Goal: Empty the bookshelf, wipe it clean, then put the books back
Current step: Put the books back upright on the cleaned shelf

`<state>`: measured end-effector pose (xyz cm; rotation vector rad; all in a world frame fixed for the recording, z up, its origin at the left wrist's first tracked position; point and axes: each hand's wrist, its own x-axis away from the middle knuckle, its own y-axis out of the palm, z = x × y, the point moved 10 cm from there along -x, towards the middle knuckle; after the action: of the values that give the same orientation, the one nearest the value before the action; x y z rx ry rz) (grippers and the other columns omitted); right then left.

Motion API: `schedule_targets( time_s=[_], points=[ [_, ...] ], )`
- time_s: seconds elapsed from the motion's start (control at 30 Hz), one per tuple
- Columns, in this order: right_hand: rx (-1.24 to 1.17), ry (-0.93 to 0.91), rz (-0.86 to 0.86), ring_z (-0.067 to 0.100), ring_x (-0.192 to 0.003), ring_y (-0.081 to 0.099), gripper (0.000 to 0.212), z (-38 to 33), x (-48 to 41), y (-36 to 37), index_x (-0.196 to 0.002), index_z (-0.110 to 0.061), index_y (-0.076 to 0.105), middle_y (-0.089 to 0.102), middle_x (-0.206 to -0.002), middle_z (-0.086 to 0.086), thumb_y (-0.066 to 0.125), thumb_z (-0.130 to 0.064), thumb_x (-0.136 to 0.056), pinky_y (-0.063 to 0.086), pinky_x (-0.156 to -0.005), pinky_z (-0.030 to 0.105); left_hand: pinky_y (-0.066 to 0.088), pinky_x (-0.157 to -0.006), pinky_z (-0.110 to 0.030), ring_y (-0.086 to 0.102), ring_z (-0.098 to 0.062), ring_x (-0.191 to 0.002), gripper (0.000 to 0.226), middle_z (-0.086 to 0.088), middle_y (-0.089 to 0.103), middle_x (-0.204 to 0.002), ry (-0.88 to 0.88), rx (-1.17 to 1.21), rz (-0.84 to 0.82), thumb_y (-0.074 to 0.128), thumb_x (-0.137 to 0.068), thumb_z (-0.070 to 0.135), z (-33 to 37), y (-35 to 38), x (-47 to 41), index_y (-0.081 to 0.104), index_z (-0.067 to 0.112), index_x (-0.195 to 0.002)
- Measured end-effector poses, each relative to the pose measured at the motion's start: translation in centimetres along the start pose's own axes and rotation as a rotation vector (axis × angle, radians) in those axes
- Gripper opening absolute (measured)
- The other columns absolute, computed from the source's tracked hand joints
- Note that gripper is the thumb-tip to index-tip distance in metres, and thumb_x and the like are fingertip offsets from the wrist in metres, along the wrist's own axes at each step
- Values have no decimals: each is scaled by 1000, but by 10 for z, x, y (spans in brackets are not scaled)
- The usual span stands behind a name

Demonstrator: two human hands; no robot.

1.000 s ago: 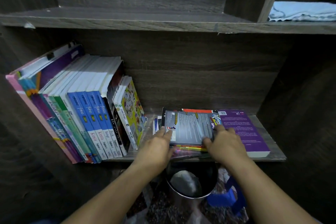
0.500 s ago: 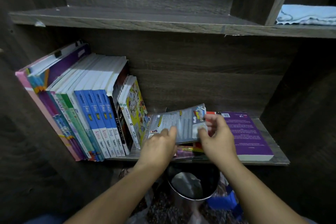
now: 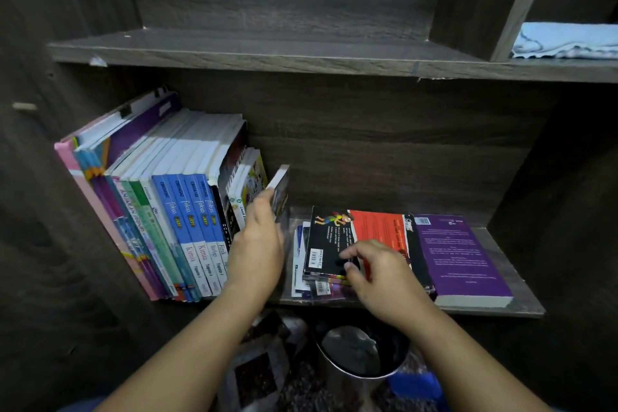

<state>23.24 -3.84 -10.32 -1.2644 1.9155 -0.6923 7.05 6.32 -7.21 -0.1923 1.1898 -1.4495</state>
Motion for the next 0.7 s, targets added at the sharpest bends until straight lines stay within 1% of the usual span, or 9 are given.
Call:
schedule_targets(
  time_s=[0.07, 0.13, 0.2, 0.27, 0.4, 0.47, 0.57, 0.63, 0.7],
  points=[
    [1, 3, -18, 5, -97, 55, 15, 0, 0, 3, -102, -24, 68, 60, -102, -11, 61, -18, -91, 44, -87, 21, 43, -41, -27, 62, -26, -54, 48, -19, 63, -112, 2, 9, 9, 61, -91, 11, -2, -1, -3, 33, 7, -131],
    [-2, 6, -29, 4, -97, 55, 14, 1, 1, 4, -102, -25, 68, 60, -103, -11, 61, -19, -91, 43, -85, 19, 42, -43, -26, 63, -29, -57, 49, -21, 61, -116, 7, -14, 34, 63, -90, 9, -3, -1, -6, 32, 10, -128],
    [16, 11, -43, 4, -96, 54, 14, 3, 1, 5, -102, -25, 68, 59, -102, -11, 61, -19, -91, 40, -83, 17, 47, -52, -32, 66, -31, -71, 54, -19, 52, -125, -47, -60, 14, 60, -91, 4, -6, 3, -9, 27, 13, -132],
    [56, 23, -63, 5, -97, 52, 15, 8, 3, 6, -104, -25, 68, 59, -103, -11, 61, -20, -91, 39, -83, 17, 48, -54, -34, 66, -29, -77, 58, -17, 46, -127, -84, -203, 16, 58, -89, -2, -2, 3, -7, 27, 5, -138],
    [123, 79, -78, 8, -103, 51, 17, 17, 4, 4, -107, -26, 68, 58, -107, -11, 61, -24, -91, 42, -89, 24, 51, -74, -25, 55, -22, -108, 70, -12, 43, -125, -125, -432, -26, 56, -88, -2, 7, 2, -3, 17, -3, -147],
    [147, 106, -87, 12, -107, 51, 18, 20, 4, 2, -107, -26, 67, 59, -110, -9, 61, -25, -91, 42, -92, 27, 53, -71, -24, 55, -21, -105, 71, -12, 50, -118, -113, -507, -23, 64, -83, 0, 4, -4, -5, 26, -3, -144],
    [219, 168, -108, 16, -114, 48, 20, 26, 6, 1, -110, -28, 66, 58, -117, -7, 60, -29, -91, 40, -98, 33, 48, -58, -27, 56, -21, -88, 75, -9, 56, -102, -71, -635, -4, 77, -69, 4, -3, -6, -9, 44, 0, -136],
    [273, 209, -122, 17, -119, 45, 22, 30, 7, -1, -113, -30, 64, 55, -121, -6, 59, -32, -91, 38, -100, 34, 40, -56, -28, 51, -21, -83, 74, -7, 54, -97, -44, -694, 16, 77, -68, 6, -1, -5, -10, 46, 3, -135],
    [311, 252, -135, 18, -121, 43, 25, 34, 9, -4, -116, -30, 63, 53, -125, -5, 58, -34, -92, 37, -101, 35, 33, -60, -28, 45, -20, -85, 71, -6, 51, -103, -40, -751, 23, 72, -75, 12, 2, -4, -7, 41, 5, -139]
  ],
)
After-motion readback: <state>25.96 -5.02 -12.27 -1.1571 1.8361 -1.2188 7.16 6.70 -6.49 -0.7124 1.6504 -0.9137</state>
